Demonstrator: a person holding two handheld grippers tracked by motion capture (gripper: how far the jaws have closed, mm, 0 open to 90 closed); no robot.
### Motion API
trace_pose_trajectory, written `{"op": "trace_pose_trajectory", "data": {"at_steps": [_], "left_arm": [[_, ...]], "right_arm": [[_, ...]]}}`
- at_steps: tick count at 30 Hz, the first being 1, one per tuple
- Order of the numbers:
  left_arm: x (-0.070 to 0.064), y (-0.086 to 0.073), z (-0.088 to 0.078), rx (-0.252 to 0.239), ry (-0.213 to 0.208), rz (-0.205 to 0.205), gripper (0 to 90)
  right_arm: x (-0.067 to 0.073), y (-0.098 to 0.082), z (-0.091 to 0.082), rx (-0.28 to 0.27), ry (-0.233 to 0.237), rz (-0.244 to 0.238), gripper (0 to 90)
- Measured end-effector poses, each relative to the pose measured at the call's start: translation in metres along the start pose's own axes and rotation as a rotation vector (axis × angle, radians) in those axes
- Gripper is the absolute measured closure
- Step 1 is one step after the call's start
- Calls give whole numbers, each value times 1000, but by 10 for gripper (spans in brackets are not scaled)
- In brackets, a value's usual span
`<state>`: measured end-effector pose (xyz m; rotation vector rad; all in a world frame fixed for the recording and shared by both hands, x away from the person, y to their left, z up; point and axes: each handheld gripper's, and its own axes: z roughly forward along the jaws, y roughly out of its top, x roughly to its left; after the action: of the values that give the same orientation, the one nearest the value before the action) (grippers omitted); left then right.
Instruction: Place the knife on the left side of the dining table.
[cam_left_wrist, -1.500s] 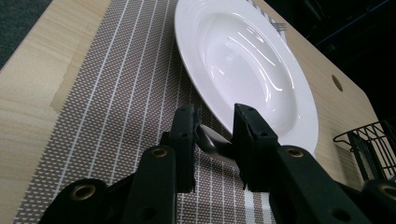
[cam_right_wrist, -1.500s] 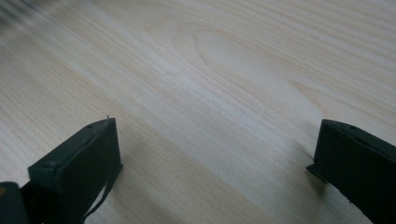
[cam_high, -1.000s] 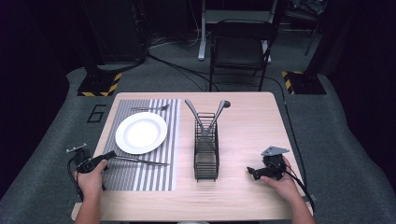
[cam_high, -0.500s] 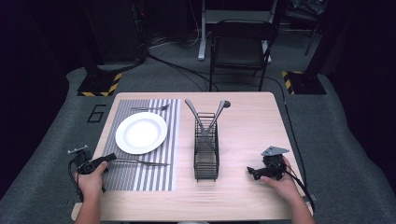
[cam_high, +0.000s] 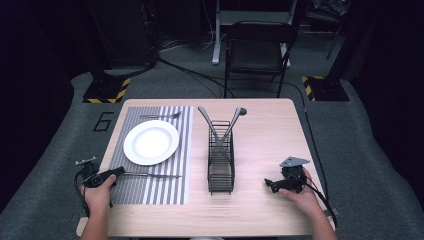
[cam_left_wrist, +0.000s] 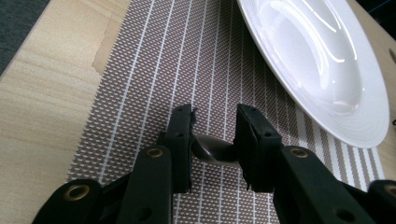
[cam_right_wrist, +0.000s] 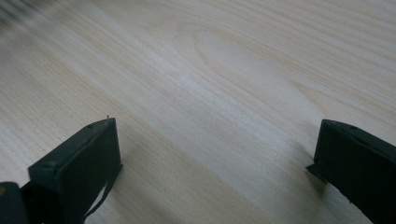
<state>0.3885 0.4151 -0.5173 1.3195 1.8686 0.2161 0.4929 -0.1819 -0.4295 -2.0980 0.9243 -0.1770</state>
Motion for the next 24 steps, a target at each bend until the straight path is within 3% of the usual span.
{"op": "trace_pose_trajectory", "data": {"at_steps": [6,9,19,24], "left_arm": [[2,0,-2,-1,20,11,670],[3,1,-3,-7,5,-2,676],[3,2,-6,-26,10,5,674],[-3,3,-8,-32,11,50,644]], "right_arm": [[0,0,0,0,0,0,0],[0,0,0,0,0,0,0],[0,0,0,0,0,0,0],[0,0,0,0,0,0,0]]}}
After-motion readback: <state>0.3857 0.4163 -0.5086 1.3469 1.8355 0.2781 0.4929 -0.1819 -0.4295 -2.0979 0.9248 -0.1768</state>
